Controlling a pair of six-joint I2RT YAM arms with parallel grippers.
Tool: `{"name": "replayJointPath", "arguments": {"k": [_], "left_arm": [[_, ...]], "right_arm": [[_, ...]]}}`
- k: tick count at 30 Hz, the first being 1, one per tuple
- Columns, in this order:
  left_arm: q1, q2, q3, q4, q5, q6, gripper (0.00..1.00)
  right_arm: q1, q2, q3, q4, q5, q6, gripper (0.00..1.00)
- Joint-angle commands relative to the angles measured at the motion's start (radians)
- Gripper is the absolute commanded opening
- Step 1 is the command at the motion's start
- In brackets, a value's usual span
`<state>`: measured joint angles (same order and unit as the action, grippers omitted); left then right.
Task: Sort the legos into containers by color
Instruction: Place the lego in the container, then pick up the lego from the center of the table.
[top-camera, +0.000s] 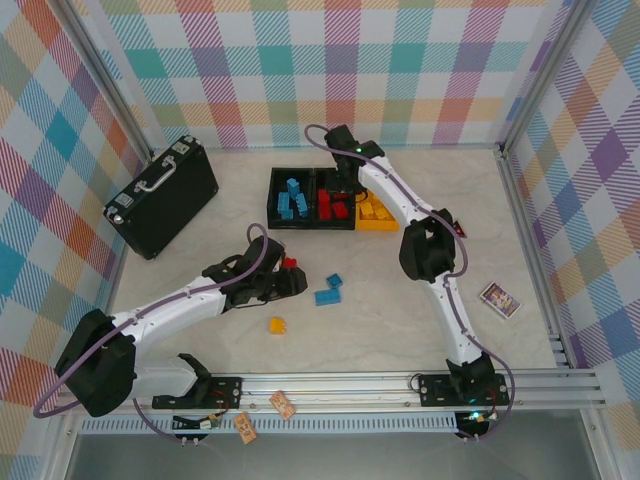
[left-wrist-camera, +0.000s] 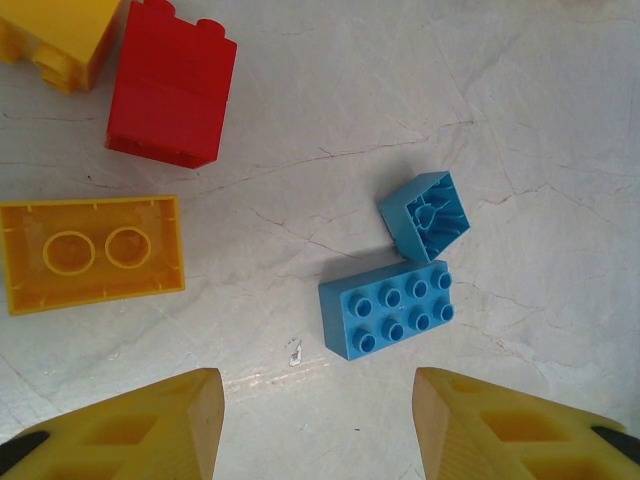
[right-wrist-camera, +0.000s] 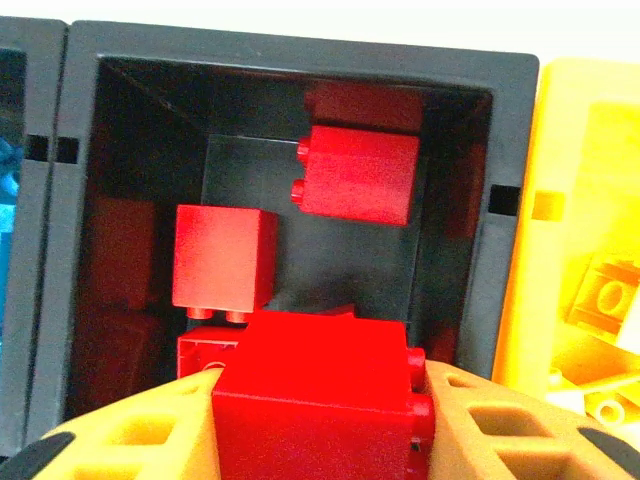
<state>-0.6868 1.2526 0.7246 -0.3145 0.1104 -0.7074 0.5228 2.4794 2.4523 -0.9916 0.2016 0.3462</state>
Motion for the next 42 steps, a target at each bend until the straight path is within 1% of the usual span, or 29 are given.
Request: {"name": "replayJointPath", "arguments": {"k": [1,7,10,16,20,22,25,29,32,36,42], "left_arm": [[-0.016,0.011,-0.005,-0.026,-0.020,-0.005,0.52],[-0.017,0.016,-0.005,-0.026,-0.021,-0.006,0.52],[-0.017,0.010,-0.006,-0.034,-0.027,-0.006,0.52],[-0.019,0.006,-0.007,-0.044,-0.037,-0.006,0.52],[-0.019,0.002,-0.001,-0.048,-0.044,-0.010,0.52],[-0.020,-0.011,0.007,-0.059,-0.059,-0.013,0.52],[-0.019,-0.041,0.017,-0.086,-0.095,-0.013,0.52],[-0.020,-0.070,0.039,-0.146,-0.153,-0.009,0.54],[-0.019,-0.071,0.054,-0.179,-0.175,0.000,0.55],[-0.017,-0.026,0.092,-0.248,-0.218,0.009,0.55],[-0.012,0.059,0.138,-0.280,-0.237,0.048,0.55]], "right_arm": [[-0.001,0.018,0.041,-0.028,0.026,-0.027,0.45],[0.000,0.031,0.042,-0.008,0.030,-0.036,0.46],[0.002,0.036,0.042,-0.006,0.030,-0.035,0.50],[0.009,0.037,0.042,-0.003,0.030,-0.034,0.56],[0.020,0.010,0.035,-0.004,0.030,-0.036,0.56],[0.025,-0.031,0.007,0.007,0.025,-0.039,0.56],[0.033,-0.142,-0.105,0.070,-0.001,-0.038,0.56],[0.049,-0.316,-0.308,0.174,-0.013,-0.036,0.57],[0.060,-0.422,-0.439,0.214,-0.032,-0.031,0.57],[0.073,-0.579,-0.657,0.292,-0.070,-0.003,0.57],[0.083,-0.816,-0.996,0.420,-0.161,0.076,0.58]]}}
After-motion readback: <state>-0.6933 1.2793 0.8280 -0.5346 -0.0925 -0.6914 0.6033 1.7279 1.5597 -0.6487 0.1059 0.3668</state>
